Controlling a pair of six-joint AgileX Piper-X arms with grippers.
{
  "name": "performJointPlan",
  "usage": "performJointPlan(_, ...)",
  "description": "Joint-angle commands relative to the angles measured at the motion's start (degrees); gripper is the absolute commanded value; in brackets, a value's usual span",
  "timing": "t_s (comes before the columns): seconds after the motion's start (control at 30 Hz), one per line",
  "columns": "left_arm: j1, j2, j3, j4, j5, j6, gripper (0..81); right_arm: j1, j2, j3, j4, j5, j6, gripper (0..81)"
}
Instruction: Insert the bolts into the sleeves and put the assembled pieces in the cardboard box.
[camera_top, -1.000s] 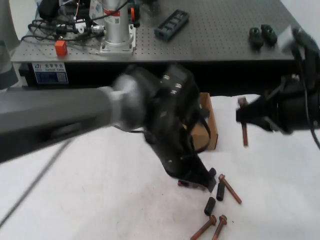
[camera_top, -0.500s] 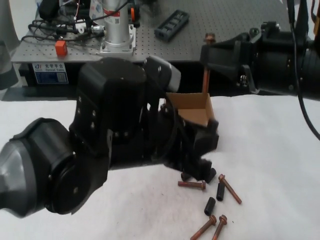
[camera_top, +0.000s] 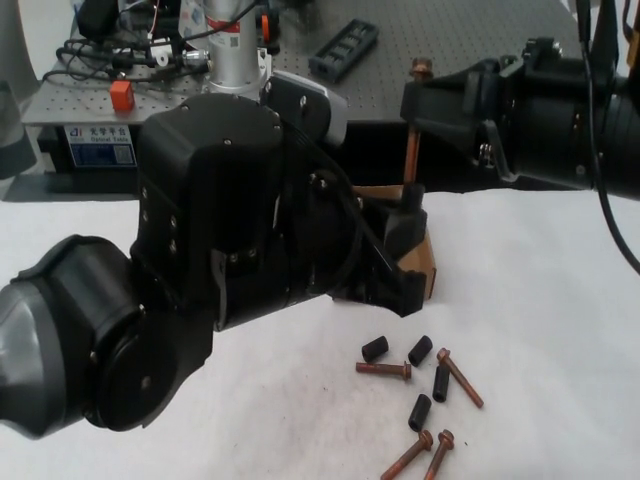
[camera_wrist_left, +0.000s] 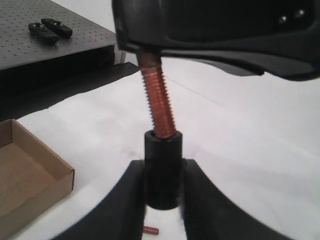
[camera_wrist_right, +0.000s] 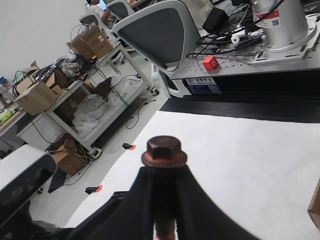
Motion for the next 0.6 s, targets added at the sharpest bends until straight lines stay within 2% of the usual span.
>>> performJointPlan(0.0,0.05,-0.83,-0.15,-1.18,-2.24,-0.20,0.6,0.25,-0.86,-0.18,-1.10,0.50,-0.20,0.1)
performJointPlan(0.57,0.05,-0.83,-0.15,-2.59,-1.57,1.37,0.6,0.25,-0.86,-0.18,-1.10,1.65,-1.46,0.1)
